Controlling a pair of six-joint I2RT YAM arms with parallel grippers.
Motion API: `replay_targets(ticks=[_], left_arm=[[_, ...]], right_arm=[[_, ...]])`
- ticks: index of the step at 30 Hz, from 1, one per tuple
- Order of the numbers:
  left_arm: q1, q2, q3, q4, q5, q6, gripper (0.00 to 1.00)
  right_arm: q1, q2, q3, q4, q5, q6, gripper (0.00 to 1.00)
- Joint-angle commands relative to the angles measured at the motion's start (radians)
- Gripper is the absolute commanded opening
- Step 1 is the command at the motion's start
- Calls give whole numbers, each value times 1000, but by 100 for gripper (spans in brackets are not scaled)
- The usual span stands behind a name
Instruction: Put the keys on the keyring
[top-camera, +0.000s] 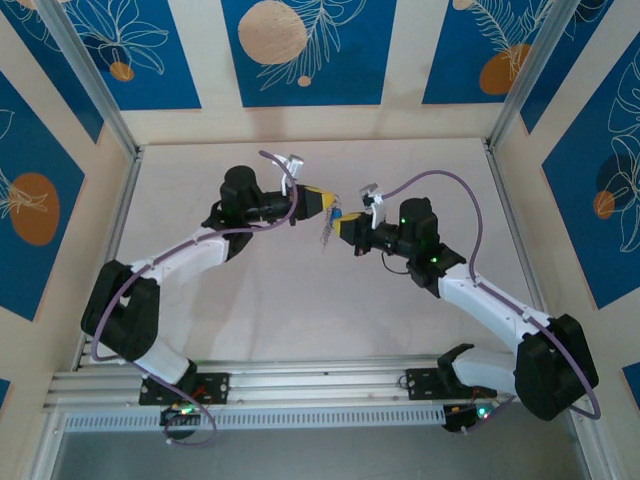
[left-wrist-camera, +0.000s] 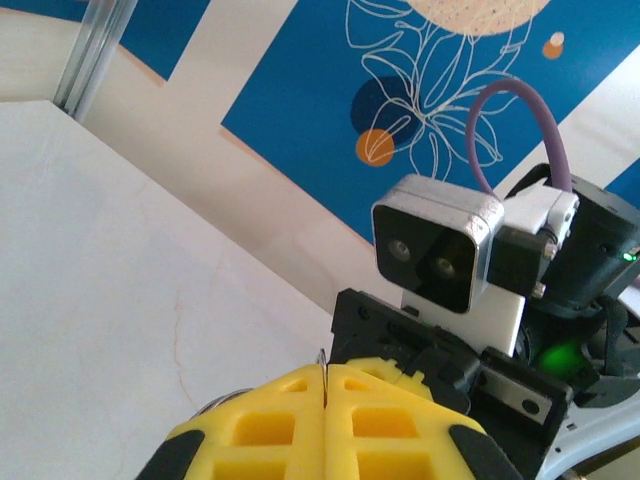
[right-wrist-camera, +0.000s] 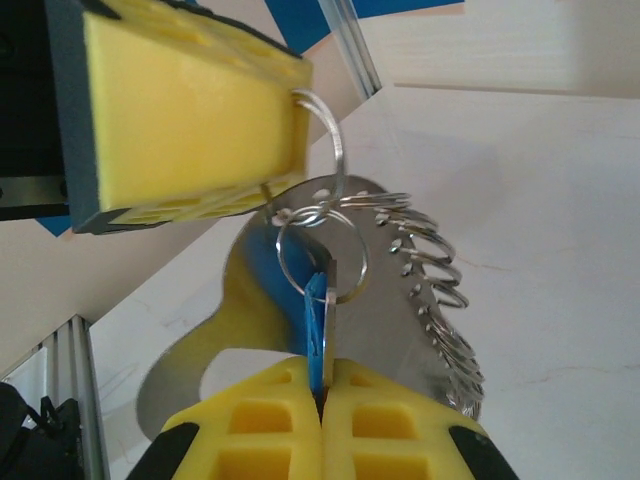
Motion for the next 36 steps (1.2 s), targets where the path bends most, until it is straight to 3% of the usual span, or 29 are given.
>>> replay_targets(ticks=[1, 23, 29, 36], left_arm=[[-12, -38, -25, 134, -26, -50, 0], [-41, -16, -156, 439, -122, -203, 0], [-57, -10, -160, 452, -144, -202, 0], [-60, 1, -165, 469, -164, -212, 0]], right_arm=[[31, 31, 44, -5, -34, -10, 0], [23, 109, 109, 43, -2, 72, 0], [68, 152, 166, -15, -37, 34, 0], [38, 121, 133, -39, -42, 35, 0]])
